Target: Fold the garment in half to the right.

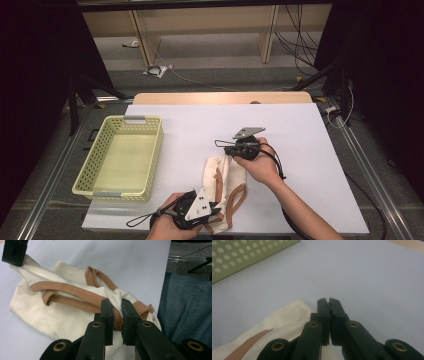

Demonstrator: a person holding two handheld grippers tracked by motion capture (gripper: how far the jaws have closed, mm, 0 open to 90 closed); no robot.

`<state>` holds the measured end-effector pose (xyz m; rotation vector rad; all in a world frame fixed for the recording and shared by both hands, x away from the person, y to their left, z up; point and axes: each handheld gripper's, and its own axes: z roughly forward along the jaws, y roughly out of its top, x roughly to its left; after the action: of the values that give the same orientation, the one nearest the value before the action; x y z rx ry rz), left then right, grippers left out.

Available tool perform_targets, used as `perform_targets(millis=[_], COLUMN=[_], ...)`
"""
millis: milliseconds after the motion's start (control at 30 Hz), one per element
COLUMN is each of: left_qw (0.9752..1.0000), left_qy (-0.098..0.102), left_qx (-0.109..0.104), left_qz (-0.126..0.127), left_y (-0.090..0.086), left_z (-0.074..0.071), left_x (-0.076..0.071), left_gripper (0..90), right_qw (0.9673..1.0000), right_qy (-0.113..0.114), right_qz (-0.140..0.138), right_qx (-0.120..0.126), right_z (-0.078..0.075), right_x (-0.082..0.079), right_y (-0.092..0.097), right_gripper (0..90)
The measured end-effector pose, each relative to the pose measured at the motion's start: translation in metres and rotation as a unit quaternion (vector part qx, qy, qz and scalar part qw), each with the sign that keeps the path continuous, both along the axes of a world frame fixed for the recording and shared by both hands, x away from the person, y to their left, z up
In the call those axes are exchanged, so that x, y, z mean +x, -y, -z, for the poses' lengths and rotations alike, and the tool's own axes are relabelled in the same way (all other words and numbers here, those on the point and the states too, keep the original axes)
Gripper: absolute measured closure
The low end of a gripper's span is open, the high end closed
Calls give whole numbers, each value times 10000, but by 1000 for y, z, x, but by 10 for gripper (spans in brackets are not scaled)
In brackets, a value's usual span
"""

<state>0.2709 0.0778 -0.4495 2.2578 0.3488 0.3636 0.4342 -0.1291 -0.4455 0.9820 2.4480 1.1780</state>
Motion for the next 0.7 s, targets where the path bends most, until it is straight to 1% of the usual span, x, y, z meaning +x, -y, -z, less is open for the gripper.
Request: perform_targets(millis=[633,700], left_qw=[10000,10000], left_qy=[-20,-26], left_qx=[22,24], left_qz=[23,31], left_y=[3,3], left_z=[2,2], left_x=[0,0], left_gripper=[819,819], right_qw=[10000,10000], right_qy=[-10,23], right_qz=[36,17], right_qx=[23,15], right_z=[2,2], right_x=[-1,-1], right_y=[1,3], right_gripper=[885,885])
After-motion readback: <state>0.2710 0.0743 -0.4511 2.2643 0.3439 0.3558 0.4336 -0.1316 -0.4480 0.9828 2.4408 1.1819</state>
